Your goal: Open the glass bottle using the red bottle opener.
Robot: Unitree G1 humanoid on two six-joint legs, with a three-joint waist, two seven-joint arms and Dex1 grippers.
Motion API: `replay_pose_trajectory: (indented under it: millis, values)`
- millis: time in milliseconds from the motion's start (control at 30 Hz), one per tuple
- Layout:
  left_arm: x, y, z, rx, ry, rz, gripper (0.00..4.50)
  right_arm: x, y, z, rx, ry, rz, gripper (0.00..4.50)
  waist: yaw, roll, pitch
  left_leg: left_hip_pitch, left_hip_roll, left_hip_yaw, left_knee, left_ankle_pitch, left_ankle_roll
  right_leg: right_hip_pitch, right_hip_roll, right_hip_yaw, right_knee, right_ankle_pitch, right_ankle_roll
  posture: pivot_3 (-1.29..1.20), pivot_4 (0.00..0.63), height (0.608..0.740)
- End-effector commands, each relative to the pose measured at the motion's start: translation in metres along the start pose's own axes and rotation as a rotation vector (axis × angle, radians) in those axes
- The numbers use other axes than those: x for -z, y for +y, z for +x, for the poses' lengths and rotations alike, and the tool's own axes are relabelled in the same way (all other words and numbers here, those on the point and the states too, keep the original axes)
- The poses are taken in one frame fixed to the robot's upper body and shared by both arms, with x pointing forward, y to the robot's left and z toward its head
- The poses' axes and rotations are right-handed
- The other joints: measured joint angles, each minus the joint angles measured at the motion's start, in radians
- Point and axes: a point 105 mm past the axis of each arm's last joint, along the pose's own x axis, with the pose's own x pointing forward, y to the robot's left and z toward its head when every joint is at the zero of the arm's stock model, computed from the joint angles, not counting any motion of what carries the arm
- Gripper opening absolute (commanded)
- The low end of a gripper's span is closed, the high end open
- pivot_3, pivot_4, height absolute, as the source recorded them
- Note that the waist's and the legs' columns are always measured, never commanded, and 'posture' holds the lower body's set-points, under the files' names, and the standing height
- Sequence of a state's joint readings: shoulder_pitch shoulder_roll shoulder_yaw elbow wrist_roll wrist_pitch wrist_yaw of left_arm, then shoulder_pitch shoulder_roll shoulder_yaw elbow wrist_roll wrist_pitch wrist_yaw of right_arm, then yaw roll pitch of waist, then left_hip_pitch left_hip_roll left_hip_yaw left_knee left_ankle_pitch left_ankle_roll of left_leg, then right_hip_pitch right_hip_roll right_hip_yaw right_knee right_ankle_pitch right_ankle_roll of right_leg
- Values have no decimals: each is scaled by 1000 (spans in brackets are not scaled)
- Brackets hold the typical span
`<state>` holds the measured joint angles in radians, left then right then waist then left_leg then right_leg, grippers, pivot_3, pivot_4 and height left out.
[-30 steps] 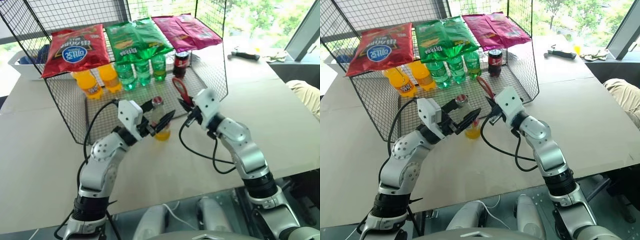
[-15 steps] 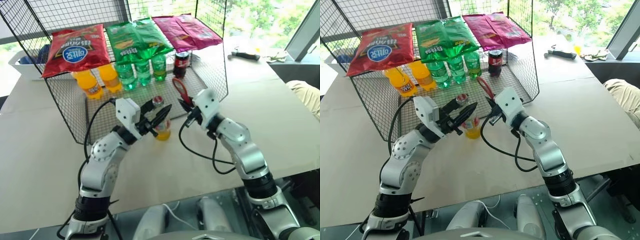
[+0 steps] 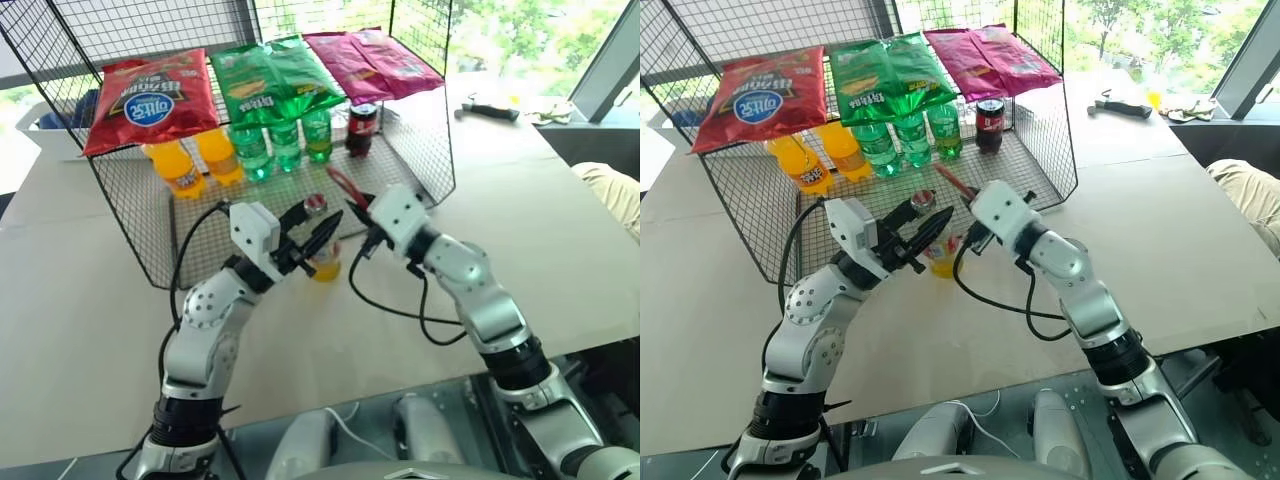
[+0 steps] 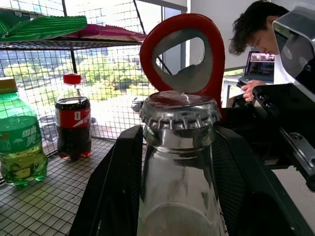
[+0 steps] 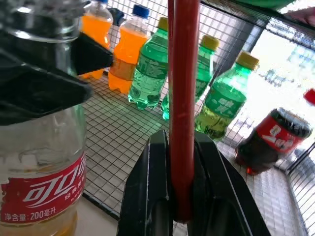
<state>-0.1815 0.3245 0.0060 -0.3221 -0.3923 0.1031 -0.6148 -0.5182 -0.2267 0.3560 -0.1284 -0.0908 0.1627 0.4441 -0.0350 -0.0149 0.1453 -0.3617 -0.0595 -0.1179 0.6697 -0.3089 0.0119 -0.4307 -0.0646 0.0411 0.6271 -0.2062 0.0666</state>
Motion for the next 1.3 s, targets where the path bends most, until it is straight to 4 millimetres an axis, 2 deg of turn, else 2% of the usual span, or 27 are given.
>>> replay_pose_trajectory:
  millis: [33, 133, 333, 600, 767, 933, 1067, 1233, 1300]
  values:
    - [4, -5, 0, 19, 8, -9, 1464, -18, 8, 10, -44, -101, -250, 0, 0, 0, 0, 0, 0, 0, 0, 0, 0, 0, 0, 0, 0, 0, 0, 0, 150, 740]
    - [4, -3, 0, 17, 9, -10, 1464, -18, 13, 13, -48, -143, -378, 0, 3, 0, 0, 0, 0, 0, 0, 0, 0, 0, 0, 0, 0, 0, 0, 0, 150, 740]
    - [5, -3, 0, 18, 13, -12, 1464, -14, 17, 13, -38, -181, -483, 0, 2, 0, 0, 0, 0, 0, 0, 0, 0, 0, 0, 0, 0, 0, 0, 0, 150, 740]
    - [5, -3, 2, 26, 12, -16, 1464, 16, 28, 11, -75, -173, -588, 0, 0, 0, -2, 3, 0, 1, 0, 0, 0, 3, 0, 1, 0, 0, 0, 0, 150, 740]
    - [6, -3, 3, 34, 15, -16, 1464, 20, 27, 21, -78, -202, -686, 0, -2, 1, -2, 10, 0, 2, -1, 0, 0, 8, 1, 1, 0, 0, 0, 0, 150, 740]
    - [7, -2, 3, 32, 18, -14, 1464, 18, 29, 25, -94, -239, -718, 0, -3, 1, -2, 17, 0, 2, -2, 0, 0, 16, 1, 1, -1, 0, 0, 0, 150, 740]
    - [8, -1, 2, 28, 22, -14, 1464, 12, 37, 25, -124, -288, -651, 0, -3, 1, -2, 17, 0, 1, -2, 0, 0, 16, 2, 2, -1, 0, 0, 0, 150, 740]
    - [8, -1, 2, 26, 22, -16, 1464, 16, 56, 22, -227, -301, -631, 0, -4, 1, -2, 17, 1, 1, -2, 0, 0, 16, 2, 2, -1, 0, 0, 0, 150, 740]
    - [9, -1, 2, 26, 22, -16, 1464, 18, 53, 23, -228, -287, -655, 0, -4, 1, -2, 17, 1, 1, -2, 0, 0, 16, 2, 2, -1, 0, 0, 0, 150, 740]
